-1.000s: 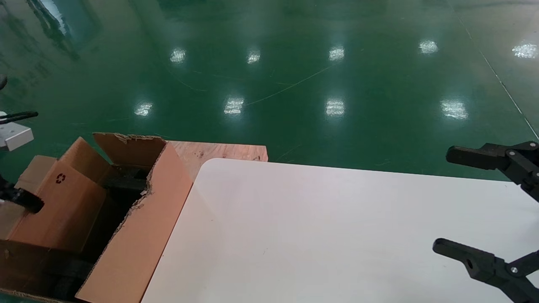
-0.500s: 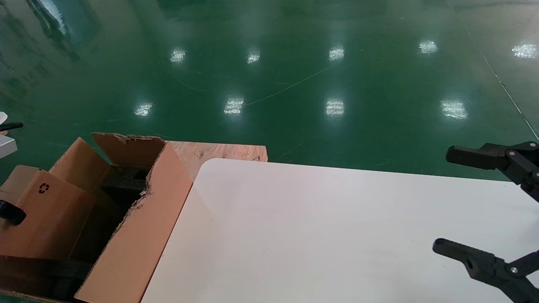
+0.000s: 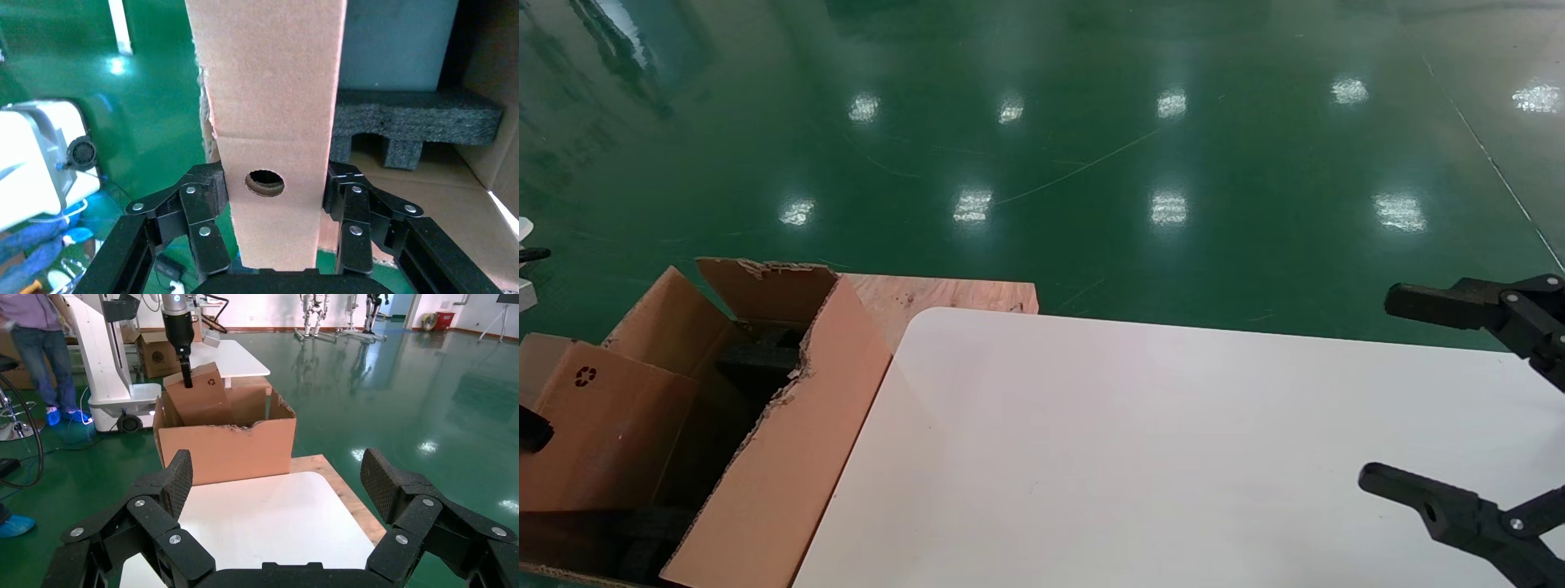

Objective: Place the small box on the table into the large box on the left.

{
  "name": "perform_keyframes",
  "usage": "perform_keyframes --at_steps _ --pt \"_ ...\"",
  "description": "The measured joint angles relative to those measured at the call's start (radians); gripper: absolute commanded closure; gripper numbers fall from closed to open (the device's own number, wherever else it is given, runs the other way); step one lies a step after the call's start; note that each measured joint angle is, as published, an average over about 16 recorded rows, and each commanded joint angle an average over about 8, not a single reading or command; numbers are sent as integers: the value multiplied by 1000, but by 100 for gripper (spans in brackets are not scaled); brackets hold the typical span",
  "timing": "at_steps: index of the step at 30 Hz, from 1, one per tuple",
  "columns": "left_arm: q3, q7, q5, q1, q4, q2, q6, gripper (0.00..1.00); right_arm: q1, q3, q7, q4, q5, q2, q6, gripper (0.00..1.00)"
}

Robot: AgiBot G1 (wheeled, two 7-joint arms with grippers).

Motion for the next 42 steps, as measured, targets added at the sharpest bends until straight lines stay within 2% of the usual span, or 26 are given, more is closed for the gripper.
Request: perform_keyframes --at_steps 3,4,5,31,42 --pt "4 -6 7 -2 0 -1 4 10 0 0 0 0 0 0 0 0" --pt "5 -8 9 -2 1 -1 6 2 0 0 0 0 0 0 0 0" --pt "6 -10 11 -2 1 -1 7 0 0 0 0 0 0 0 0 0" --pt "4 -7 15 -2 0 3 1 0 0 0 0 0 0 0 0 0" --pt "-39 29 -4 18 -21 67 -100 0 0 0 0 0 0 0 0 0"
